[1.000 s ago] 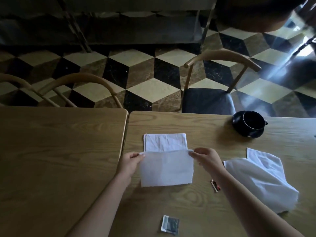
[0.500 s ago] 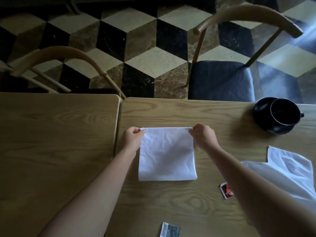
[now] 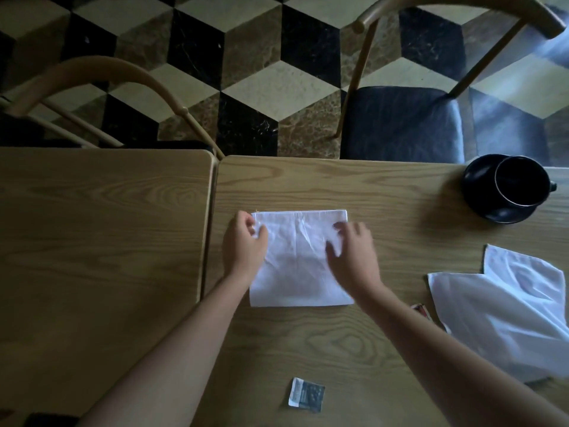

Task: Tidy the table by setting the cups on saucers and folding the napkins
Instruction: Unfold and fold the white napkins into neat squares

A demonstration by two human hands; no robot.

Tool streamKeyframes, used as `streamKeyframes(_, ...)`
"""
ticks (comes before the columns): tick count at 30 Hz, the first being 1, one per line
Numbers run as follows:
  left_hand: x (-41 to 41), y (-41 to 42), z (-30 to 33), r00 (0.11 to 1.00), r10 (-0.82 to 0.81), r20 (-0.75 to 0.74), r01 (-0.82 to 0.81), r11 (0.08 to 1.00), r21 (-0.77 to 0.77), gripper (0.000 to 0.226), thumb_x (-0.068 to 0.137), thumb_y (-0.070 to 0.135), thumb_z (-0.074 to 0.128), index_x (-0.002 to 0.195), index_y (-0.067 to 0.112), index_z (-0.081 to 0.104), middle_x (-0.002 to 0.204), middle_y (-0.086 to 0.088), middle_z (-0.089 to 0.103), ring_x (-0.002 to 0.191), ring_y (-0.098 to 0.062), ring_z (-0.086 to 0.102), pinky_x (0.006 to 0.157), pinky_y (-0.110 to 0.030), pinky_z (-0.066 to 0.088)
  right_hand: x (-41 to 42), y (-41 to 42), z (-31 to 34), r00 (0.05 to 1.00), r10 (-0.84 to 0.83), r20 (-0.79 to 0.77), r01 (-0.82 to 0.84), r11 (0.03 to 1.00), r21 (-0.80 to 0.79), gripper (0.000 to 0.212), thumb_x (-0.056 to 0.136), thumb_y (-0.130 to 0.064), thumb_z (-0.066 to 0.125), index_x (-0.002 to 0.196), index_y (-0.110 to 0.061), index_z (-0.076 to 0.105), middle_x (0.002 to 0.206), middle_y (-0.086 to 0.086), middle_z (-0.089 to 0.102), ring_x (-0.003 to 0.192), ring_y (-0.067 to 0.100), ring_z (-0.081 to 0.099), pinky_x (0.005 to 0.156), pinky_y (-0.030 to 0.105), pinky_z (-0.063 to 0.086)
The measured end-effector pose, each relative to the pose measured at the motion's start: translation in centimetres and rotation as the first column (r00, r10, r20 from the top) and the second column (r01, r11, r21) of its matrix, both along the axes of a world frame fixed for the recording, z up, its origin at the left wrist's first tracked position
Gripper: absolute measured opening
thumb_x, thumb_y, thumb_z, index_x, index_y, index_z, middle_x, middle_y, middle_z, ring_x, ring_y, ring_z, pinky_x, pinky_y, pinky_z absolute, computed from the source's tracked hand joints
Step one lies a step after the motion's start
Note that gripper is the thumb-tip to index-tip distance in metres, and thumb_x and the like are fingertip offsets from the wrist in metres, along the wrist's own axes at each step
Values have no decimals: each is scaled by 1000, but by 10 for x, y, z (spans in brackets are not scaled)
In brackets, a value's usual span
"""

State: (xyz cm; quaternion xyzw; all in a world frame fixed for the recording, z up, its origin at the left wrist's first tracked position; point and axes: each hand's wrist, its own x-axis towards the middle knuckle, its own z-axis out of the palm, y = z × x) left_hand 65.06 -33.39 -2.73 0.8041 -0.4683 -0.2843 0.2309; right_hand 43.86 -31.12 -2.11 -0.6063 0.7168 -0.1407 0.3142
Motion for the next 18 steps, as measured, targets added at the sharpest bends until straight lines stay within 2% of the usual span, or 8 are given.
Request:
streamKeyframes(2, -12, 37, 2, 958, -278, -66, 279, 960, 5, 13, 76, 21, 62, 72, 16, 51, 61, 5, 56, 55, -14, 52, 55, -33, 43, 25, 36, 3, 965, 238, 109, -248, 965, 87, 23, 91, -21, 60, 113, -16, 60, 111, 6, 59, 99, 24, 59, 83, 39, 51)
streamKeyframes(3, -19, 55, 2, 934, -321, -156, 335, 940, 71, 13, 73, 22, 60, 69, 14, 51, 59, 5, 54, 55, -13, 50, 56, -35, 45, 36, 53, 3, 938, 300, 172, -326, 933, 151, 16, 92, -21, 57, 107, -18, 58, 106, 3, 59, 93, 23, 61, 78, 40, 52)
streamKeyframes(5, -26, 84, -3, 918, -230, -322, 311, 922, 229, 16, 69, 25, 57, 69, 11, 50, 58, 5, 53, 58, -15, 49, 62, -40, 48, 50, 76, -3, 916, 320, 240, -374, 898, 230, 6, 91, -21, 52, 97, -20, 54, 97, 0, 60, 84, 19, 61, 71, 38, 51)
streamKeyframes(7, -25, 101, -9, 917, -156, -367, 297, 881, 367, 17, 72, 28, 58, 73, 11, 54, 65, 4, 59, 64, -16, 54, 67, -37, 50, 53, 84, -11, 924, 284, 255, -350, 899, 265, 14, 90, -18, 50, 99, -18, 60, 97, -2, 62, 87, 16, 61, 73, 34, 52)
streamKeyframes(9, -22, 109, -15, 922, -179, -343, 321, 847, 423, 12, 80, 25, 60, 78, 14, 61, 73, 3, 67, 71, -15, 62, 69, -31, 50, 51, 85, -16, 946, 208, 249, -279, 914, 296, 15, 89, -19, 52, 99, -19, 64, 97, -5, 60, 89, 16, 62, 75, 30, 50)
streamKeyframes(12, -17, 111, -21, 936, -181, -303, 298, 865, 403, 9, 82, 21, 61, 76, 15, 64, 67, 6, 66, 63, -7, 60, 57, -15, 43, 43, 88, -18, 962, 163, 221, -228, 921, 315, 9, 86, -17, 51, 89, -20, 60, 94, -2, 60, 87, 20, 60, 73, 35, 49)
streamKeyframes(15, -9, 106, -22, 940, -50, -338, 208, 869, 449, 11, 84, 19, 57, 76, 13, 62, 64, 2, 67, 54, -13, 65, 58, -27, 51, 20, 93, -18, 986, 121, 116, -153, 937, 315, 10, 84, -14, 51, 83, -22, 58, 89, -3, 61, 79, 21, 59, 66, 35, 46)
streamKeyframes(18, 1, 104, -24, 936, 58, -347, 129, 861, 492, 13, 87, 16, 54, 81, 10, 63, 66, -5, 72, 54, -15, 71, 53, -24, 52, -18, 95, -17, 1000, 26, 8, -28, 945, 327, 8, 86, -17, 57, 86, -21, 64, 90, -4, 63, 78, 19, 61, 67, 33, 47)
